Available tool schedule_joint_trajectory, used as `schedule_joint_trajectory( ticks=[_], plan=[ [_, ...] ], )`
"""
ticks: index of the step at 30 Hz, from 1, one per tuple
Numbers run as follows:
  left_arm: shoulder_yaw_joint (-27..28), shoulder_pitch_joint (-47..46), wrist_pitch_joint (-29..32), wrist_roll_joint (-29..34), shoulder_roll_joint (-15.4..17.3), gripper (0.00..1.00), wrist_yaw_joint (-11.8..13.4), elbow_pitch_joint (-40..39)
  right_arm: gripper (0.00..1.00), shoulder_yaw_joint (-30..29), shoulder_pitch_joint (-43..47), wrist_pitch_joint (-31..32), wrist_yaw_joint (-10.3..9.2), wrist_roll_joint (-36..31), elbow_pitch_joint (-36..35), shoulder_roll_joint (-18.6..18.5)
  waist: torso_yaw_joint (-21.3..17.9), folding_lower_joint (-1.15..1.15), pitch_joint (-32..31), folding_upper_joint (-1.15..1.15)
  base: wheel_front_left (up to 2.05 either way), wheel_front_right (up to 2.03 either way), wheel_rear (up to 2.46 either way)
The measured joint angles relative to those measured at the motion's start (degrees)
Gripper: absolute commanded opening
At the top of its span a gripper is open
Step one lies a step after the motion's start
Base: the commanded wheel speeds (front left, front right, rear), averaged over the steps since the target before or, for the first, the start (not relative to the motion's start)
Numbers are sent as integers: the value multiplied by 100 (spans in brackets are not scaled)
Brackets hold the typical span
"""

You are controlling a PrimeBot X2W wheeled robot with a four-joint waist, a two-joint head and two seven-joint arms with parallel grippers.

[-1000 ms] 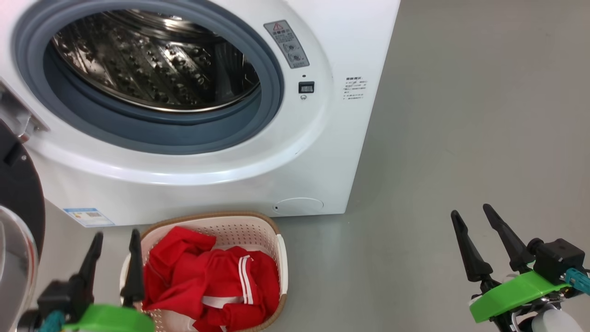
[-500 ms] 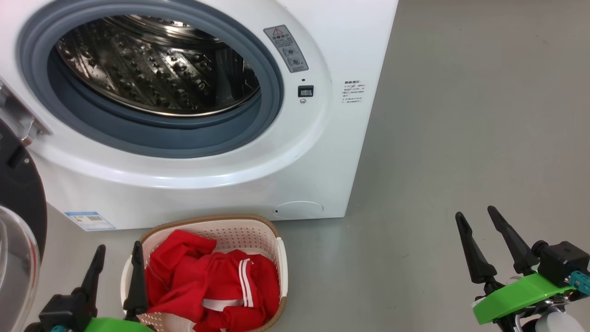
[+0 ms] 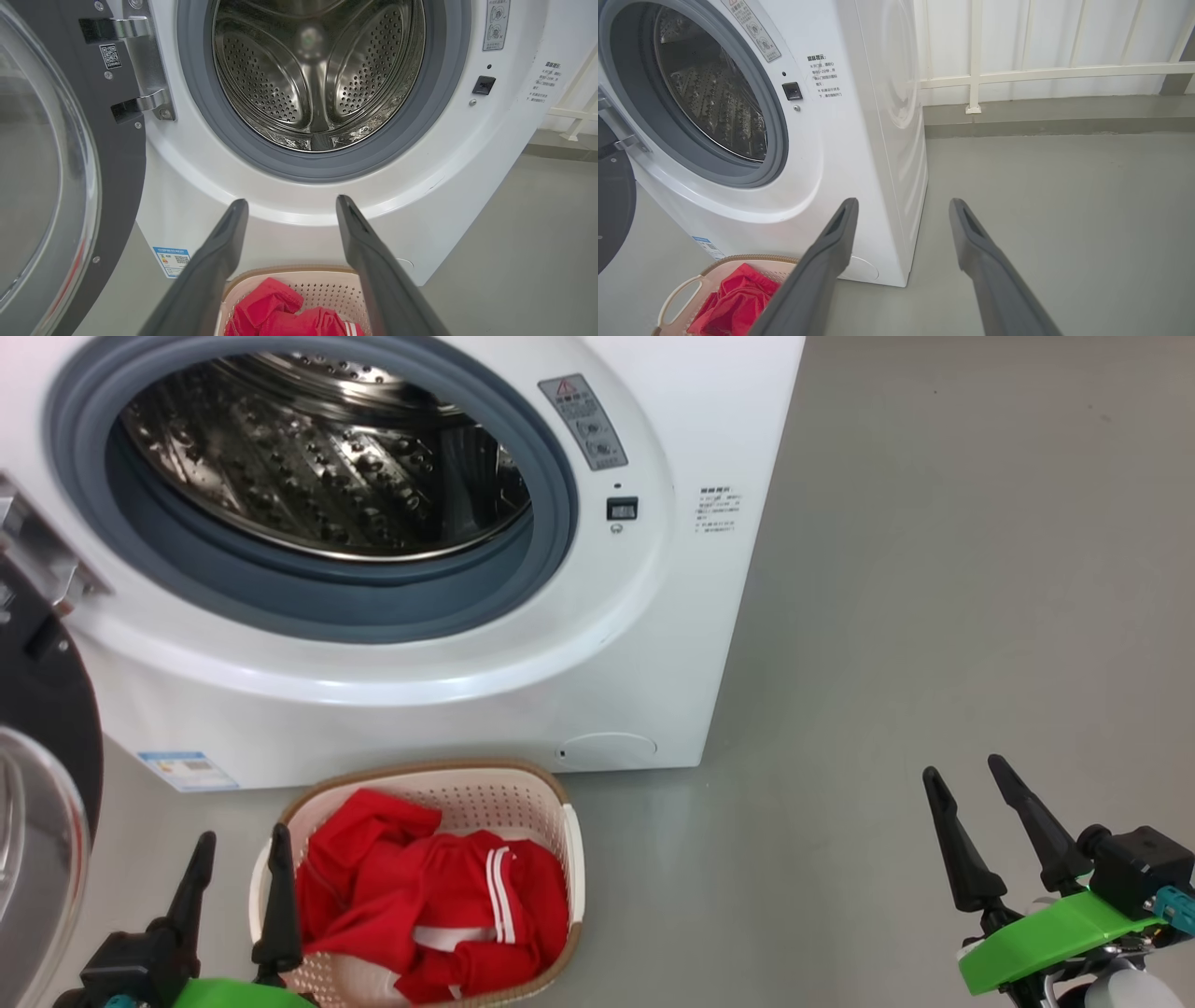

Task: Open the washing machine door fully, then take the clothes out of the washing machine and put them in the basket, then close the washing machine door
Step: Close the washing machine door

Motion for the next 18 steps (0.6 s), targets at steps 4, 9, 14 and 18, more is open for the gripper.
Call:
schedule_joint_trajectory(
  ticks=[4, 9, 14, 18],
  plan=[
    [-7, 0, 0, 0, -10, 100, 0, -4, 100, 0, 29, 0, 0, 0, 0, -2, 18, 0, 3, 0, -150, 150, 0],
    [-22, 1, 0, -44, -38, 100, 0, -24, 100, 3, 85, 0, 0, 0, -5, -2, 39, 0, 10, 0, -134, 134, 0],
    [-23, 1, 0, -44, -40, 100, 0, -35, 100, 4, 85, 0, 0, 0, -7, -1, 58, 0, 15, 0, -67, 67, 0],
    [-22, 1, 0, -43, -42, 100, 0, -34, 100, 4, 85, 0, 0, 0, -7, 0, 82, 0, 29, 0, -10, 10, 0]
  ],
)
